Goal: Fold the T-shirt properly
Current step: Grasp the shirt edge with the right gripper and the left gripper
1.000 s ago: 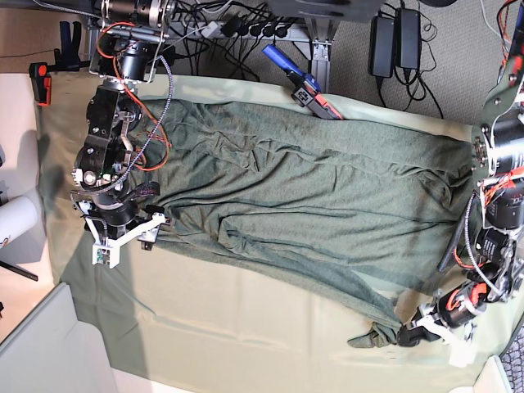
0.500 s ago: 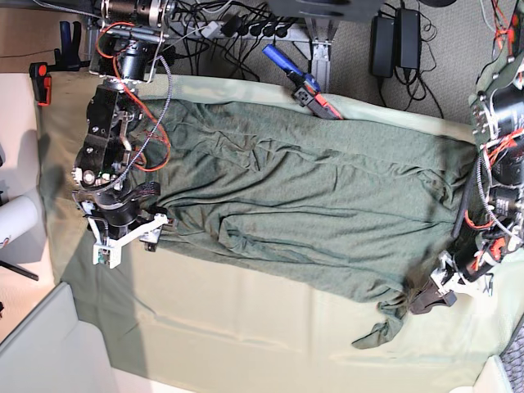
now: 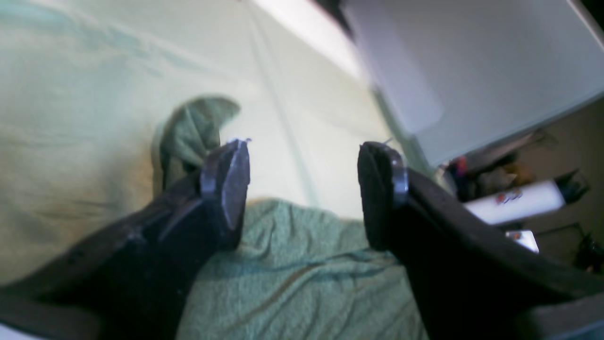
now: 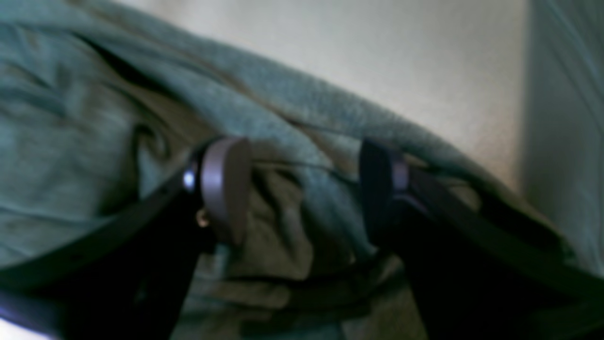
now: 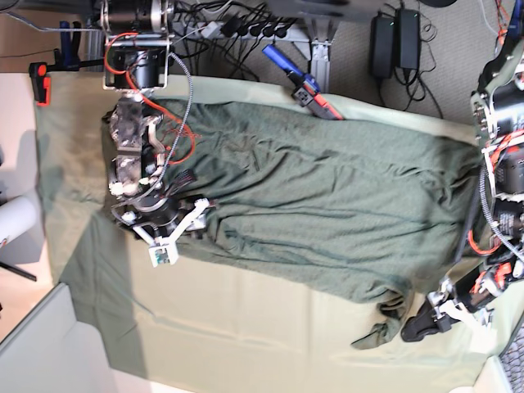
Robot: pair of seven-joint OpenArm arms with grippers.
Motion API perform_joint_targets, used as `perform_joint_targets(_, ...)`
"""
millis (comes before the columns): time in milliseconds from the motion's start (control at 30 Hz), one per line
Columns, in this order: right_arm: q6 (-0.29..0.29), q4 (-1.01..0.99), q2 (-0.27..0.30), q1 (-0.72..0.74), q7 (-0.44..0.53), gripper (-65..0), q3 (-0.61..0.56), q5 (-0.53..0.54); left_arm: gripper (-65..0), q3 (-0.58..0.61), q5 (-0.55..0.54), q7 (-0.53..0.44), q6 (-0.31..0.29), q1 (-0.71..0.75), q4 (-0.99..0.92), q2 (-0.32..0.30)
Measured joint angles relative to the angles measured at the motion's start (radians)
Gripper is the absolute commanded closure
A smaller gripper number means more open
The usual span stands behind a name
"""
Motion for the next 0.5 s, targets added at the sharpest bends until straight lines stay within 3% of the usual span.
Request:
perform_joint_targets(133,0.0,-0.036,0.013,0.006,0.037,-35.9,-0.002,-0.024,-39.3,0.005,0.021,-0.024,0.0,0.0,0.0,-0.001)
perform_joint_targets(167,0.0,-0.042,0.018,0.006,0.044,-33.3,-0.002,-0.021,-39.3,0.005,0.032,-0.027,0.0,-0.001,0.0,-0.002)
perform_joint_targets(300,0.003,-0.045,0.048,0.006,0.045,-2.0,-0.002,-0.028,-39.3,0.005,0.054,-0.055,0.0,-0.001,0.0,-0.002)
perform_joint_targets(500,0.003,-0.047,0.095,0.004,0.046,0.0,-0.002,-0.028,-39.3,0.005,0.096,-0.105,0.0,-0.001,0.0,-0.003)
